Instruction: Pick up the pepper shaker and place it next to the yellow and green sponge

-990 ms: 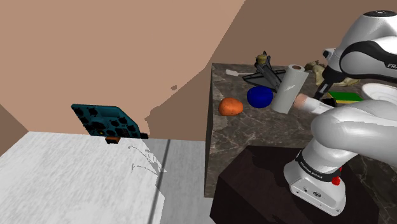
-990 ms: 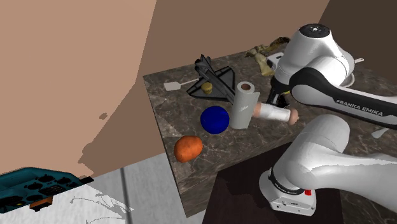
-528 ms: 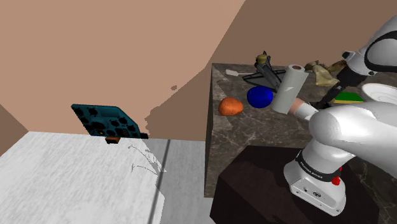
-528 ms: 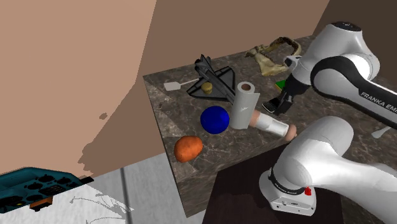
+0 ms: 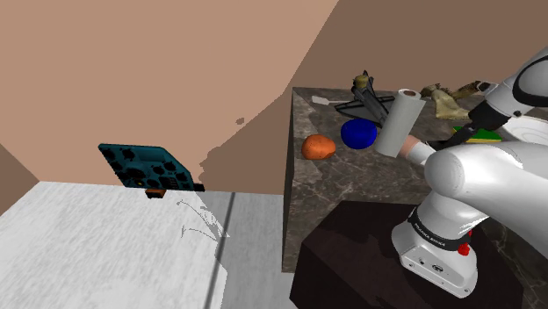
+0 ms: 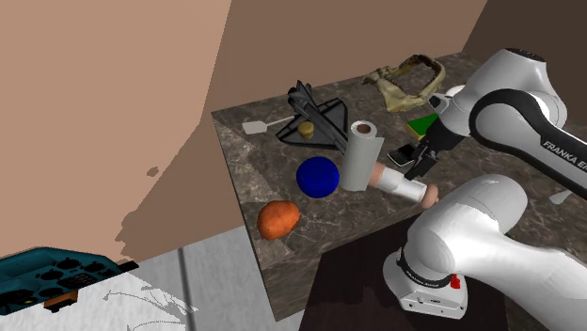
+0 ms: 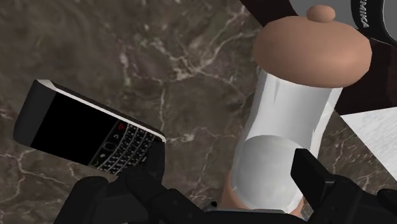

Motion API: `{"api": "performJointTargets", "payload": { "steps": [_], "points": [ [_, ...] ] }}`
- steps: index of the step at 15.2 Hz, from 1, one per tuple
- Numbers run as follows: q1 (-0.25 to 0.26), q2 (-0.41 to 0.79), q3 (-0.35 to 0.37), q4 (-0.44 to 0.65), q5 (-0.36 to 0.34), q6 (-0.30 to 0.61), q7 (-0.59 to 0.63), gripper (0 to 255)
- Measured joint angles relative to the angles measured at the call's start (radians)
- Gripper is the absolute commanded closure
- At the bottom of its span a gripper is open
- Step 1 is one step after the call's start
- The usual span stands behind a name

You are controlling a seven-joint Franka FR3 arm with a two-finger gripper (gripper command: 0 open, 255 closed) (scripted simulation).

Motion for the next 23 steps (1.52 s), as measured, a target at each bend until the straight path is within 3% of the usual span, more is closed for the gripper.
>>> {"api": "performJointTargets", "payload": {
  "steps": [7, 8, 17, 23],
  "points": [
    [-0.019, 0.003, -0.017, 0.001, -0.016, 0.032, -0.008, 0],
    [-0.016, 0.006, -0.014, 0.002, -0.014, 0.031, -0.007, 255],
    [-0.039, -0.019, -0.004, -0.014, 0.008, 0.012, -0.008, 255],
    [0.013, 0.007, 0.043, 0.027, 0.040, -0.010, 0.004, 255]
  ]
}}
